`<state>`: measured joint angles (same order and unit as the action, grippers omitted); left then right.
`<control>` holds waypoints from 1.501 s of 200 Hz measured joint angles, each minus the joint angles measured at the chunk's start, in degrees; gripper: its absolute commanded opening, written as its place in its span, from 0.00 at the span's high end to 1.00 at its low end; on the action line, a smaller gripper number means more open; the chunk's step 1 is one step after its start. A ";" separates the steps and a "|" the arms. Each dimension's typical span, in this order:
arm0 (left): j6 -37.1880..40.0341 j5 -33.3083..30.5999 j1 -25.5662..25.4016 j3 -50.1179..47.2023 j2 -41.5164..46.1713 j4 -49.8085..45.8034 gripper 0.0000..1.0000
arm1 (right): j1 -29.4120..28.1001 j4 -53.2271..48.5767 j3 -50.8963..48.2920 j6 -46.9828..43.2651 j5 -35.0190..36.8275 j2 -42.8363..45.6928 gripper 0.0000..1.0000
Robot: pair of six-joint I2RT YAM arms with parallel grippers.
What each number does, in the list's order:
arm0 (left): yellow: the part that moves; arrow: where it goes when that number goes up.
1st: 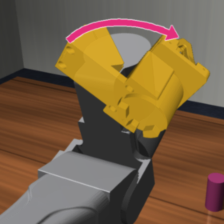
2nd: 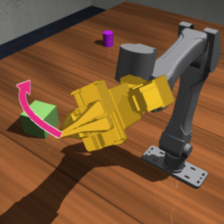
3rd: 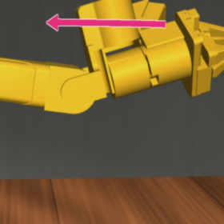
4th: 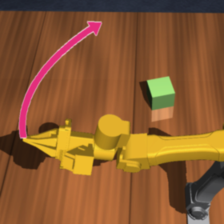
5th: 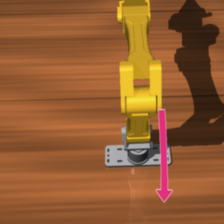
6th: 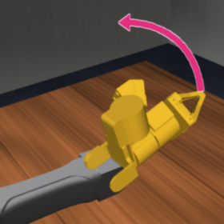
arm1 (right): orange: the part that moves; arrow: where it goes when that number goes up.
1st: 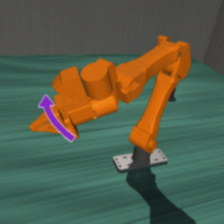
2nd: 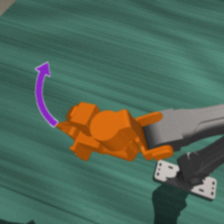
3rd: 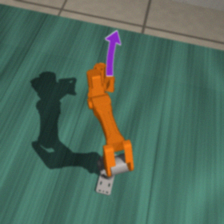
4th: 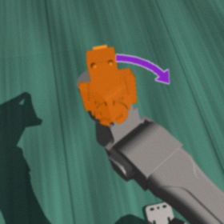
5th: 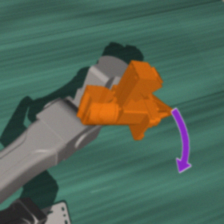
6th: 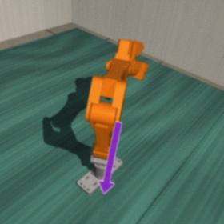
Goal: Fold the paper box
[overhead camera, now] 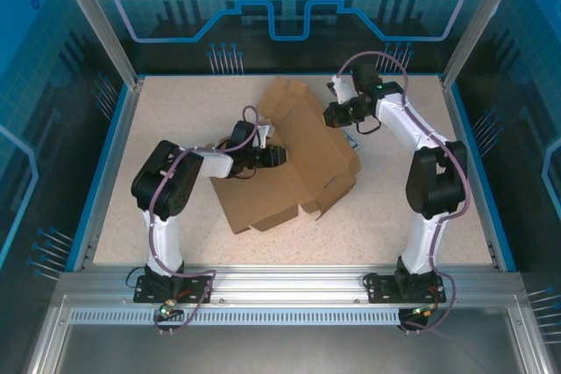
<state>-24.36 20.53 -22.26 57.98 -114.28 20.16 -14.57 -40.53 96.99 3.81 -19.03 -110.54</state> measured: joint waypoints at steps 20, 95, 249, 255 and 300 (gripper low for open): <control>-0.85 -0.63 0.00 -0.37 -0.11 1.42 0.62 | -3.23 0.85 1.42 0.85 3.56 0.39 0.93; -2.73 -1.36 -0.04 -1.73 -0.42 5.46 0.62 | -18.38 5.92 -0.04 4.26 16.74 3.32 0.93; -4.28 -2.45 -0.37 -4.68 -0.11 11.50 0.58 | -20.72 12.41 -5.55 5.05 23.23 6.10 0.93; -4.26 -2.56 -0.42 -4.83 0.02 11.58 0.57 | -20.74 12.44 -5.55 4.85 23.47 6.12 0.93; -4.46 -3.45 -0.79 -8.02 3.30 10.54 0.54 | -20.74 11.41 -5.40 -0.50 28.65 6.71 0.93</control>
<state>-28.82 17.08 -23.05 49.95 -110.98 30.70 -35.31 -29.12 91.59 3.31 9.63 -103.83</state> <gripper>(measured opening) 0.456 0.072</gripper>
